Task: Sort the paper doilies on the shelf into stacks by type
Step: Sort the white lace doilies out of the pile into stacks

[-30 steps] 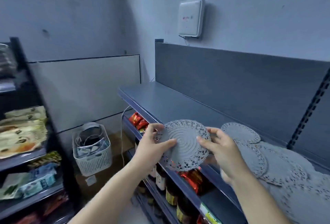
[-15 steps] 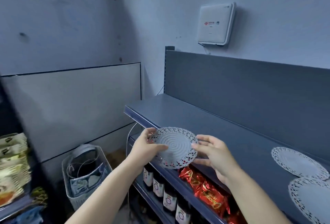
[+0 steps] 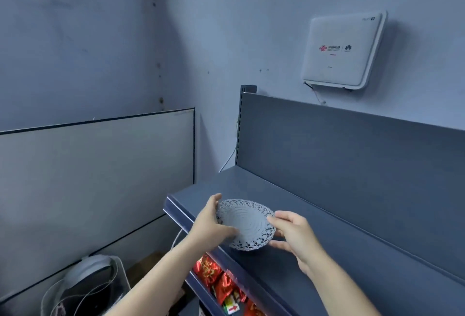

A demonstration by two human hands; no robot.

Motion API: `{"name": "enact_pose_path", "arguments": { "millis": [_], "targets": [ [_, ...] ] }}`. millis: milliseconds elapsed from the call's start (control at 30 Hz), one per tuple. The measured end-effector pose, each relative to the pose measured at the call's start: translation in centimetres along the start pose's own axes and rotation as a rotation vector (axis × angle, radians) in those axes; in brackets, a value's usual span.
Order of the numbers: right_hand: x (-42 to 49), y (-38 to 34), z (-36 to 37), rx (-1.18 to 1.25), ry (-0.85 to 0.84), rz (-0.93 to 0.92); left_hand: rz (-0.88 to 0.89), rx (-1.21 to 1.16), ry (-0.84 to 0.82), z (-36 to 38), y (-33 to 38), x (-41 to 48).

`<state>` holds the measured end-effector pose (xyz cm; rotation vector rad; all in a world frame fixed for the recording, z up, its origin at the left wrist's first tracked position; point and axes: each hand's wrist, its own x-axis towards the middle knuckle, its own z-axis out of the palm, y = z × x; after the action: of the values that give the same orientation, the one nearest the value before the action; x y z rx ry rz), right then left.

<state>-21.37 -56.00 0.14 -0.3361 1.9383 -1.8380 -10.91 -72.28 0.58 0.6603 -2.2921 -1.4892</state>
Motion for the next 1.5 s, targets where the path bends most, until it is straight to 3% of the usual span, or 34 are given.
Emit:
{"name": "enact_pose_path", "arguments": {
  "millis": [300, 433, 500, 633, 800, 1000, 1233, 1500],
  "targets": [
    [10.1, 1.0, 6.5, -0.157, 0.067, -0.037, 0.226, 0.438, -0.161, -3.9, -4.5, 13.2],
    [12.4, 2.2, 8.8, -0.896, 0.057, -0.224, 0.354, 0.796, -0.242, -5.0, -6.6, 16.7],
    [12.4, 2.4, 9.5, -1.061, 0.053, -0.248, 0.387, 0.938, -0.278, -5.5, -7.3, 17.7],
    [11.4, 1.9, 9.7, -1.117, 0.04, -0.163, 0.452, 1.113, -0.267, -5.2, -6.3, 18.5],
    [6.5, 0.3, 6.2, -1.224, 0.24, -0.015, 0.596, 1.194, -0.298, -2.6, -1.9, 17.2],
    [-5.8, -1.7, -3.3, -1.206, 0.5, 0.144, 0.907, 0.975, -0.382, 6.7, 5.0, 9.4],
    [-25.7, -0.6, -15.7, -1.187, 0.816, 0.271, 1.213, 0.832, -0.509, 20.2, 13.1, -7.4],
    [-45.8, 2.4, -28.3, -1.156, 0.859, 0.437, 1.33, 0.756, -0.669, 33.9, 19.1, -27.7]
  ]
}}
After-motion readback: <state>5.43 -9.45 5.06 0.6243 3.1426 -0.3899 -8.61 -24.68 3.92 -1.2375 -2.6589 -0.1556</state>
